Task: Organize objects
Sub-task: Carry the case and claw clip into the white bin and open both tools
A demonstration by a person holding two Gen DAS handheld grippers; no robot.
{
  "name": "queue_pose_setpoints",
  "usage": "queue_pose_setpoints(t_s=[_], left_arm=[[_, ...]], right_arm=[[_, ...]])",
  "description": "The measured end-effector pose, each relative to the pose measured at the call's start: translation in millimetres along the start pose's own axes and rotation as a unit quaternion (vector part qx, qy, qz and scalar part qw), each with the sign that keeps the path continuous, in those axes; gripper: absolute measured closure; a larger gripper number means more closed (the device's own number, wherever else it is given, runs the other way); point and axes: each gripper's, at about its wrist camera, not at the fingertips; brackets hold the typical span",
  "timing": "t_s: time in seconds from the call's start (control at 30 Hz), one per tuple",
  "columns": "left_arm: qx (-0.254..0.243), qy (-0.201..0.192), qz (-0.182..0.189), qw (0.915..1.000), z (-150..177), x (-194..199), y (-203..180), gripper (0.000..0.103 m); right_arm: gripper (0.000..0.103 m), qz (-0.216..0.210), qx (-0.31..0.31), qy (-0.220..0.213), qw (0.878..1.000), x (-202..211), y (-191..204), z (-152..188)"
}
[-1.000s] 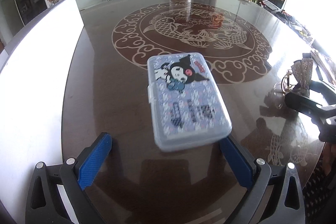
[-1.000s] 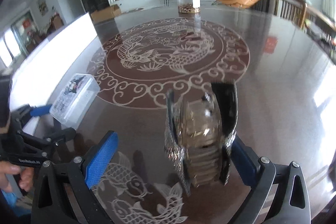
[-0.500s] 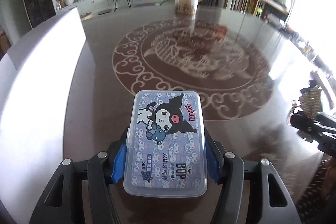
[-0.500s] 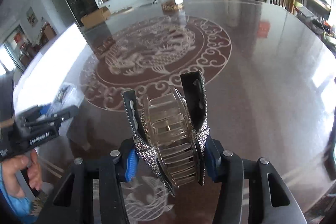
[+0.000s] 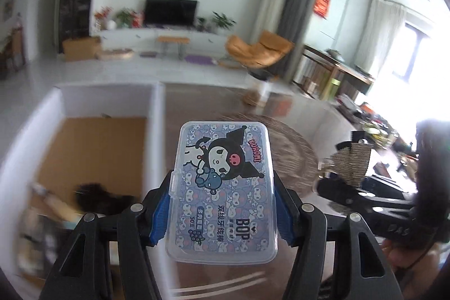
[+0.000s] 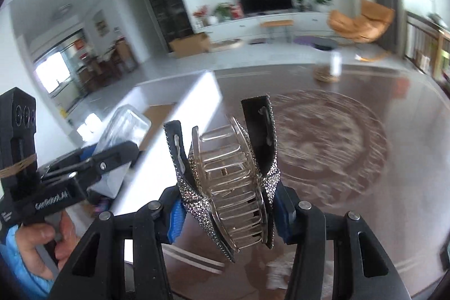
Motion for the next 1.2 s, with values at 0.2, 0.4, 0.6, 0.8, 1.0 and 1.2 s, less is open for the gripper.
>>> queue_pose_setpoints(t_s=[0.2, 0.4, 0.6, 0.8, 1.0, 1.2], left_arm=[[0.026, 0.015, -0.128, 0.9914, 7, 30, 98, 0.042], [0.075, 0.074, -0.199, 0.9744, 35, 23, 167, 0.042], [0.096, 0.114, -0.224, 0.963, 48, 9, 183, 0.028], [0.063, 0.081, -0.257, 0.9609, 39, 19, 169, 0.006], [0.094, 0.062, -0.249, 0.962, 27, 45, 161, 0.001], [0.169, -0.002, -0.209, 0.9632, 25, 82, 152, 0.001]], right_arm=[[0.051, -0.094, 0.041, 0.014, 0.995, -22, 87, -21], [0.051, -0.166, 0.11, 0.087, 0.976, -69, 177, -14], [0.04, -0.161, 0.158, 0.178, 0.958, -132, 220, 13], [0.023, -0.147, 0.143, 0.141, 0.969, -117, 211, -7], [0.017, -0.118, 0.138, 0.115, 0.977, -100, 199, -39], [0.015, -0.101, 0.141, 0.112, 0.978, -93, 191, -46]])
Point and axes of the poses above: each gripper's, at about its wrist camera, not at the fingertips, and x roughly against the way its jaws point, y to its left, z to its underside, and after that the axes turned 4 degrees about z, right-handed
